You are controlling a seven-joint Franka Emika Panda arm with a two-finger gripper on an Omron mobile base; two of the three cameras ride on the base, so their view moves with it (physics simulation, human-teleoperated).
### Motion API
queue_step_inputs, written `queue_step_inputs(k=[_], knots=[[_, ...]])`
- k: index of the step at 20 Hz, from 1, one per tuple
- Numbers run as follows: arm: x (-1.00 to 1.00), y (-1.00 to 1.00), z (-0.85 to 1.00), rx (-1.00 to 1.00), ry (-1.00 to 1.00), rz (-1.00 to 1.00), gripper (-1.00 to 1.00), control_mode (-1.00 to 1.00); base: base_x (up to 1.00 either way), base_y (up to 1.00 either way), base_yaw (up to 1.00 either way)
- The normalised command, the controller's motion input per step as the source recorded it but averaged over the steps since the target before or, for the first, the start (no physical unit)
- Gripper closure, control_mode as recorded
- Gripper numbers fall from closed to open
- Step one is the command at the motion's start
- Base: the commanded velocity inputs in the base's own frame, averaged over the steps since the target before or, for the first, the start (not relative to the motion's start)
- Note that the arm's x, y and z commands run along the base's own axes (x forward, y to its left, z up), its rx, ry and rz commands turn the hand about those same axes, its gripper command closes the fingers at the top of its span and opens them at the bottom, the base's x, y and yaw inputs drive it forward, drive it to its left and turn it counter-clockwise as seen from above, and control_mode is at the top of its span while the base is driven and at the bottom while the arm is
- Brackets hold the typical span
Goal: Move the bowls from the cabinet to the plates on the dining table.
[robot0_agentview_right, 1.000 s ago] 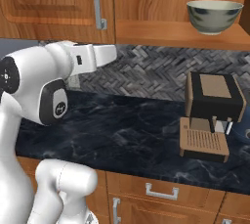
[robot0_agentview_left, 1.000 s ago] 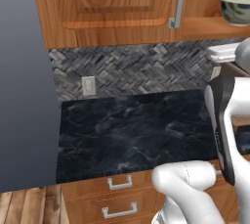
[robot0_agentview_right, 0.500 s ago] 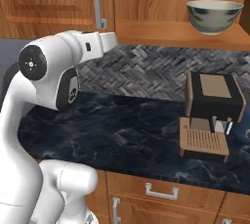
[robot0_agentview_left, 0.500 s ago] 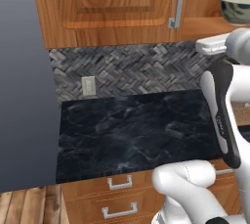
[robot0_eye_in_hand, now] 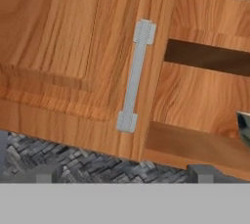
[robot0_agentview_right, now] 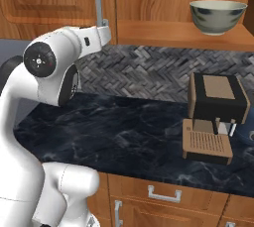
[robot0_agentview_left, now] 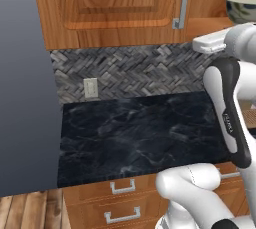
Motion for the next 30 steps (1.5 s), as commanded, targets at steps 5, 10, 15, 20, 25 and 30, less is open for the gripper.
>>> queue_step_inputs(k=[5,10,15,20,25,30], knots=[[0.00,0.06,0.15,0.00,-0.06,0.03,-1.00,-1.00,0.00,0.00,0.00],[0.00,0.04,0.20,0.00,-0.07,0.00,-1.00,-1.00,0.00,0.00,0.00],[0.04,0.05,0.10,0.00,-0.05,0.00,-1.00,-1.00,0.00,0.00,0.00],[0.18,0.00,0.01,0.00,-0.03,0.00,-1.00,-1.00,0.00,0.00,0.00],[0.28,0.03,0.00,0.00,-0.01,0.00,-1.00,-1.00,0.00,0.00,0.00],[0.29,0.10,0.00,0.00,0.00,0.02,-1.00,-1.00,0.00,0.00,0.00]])
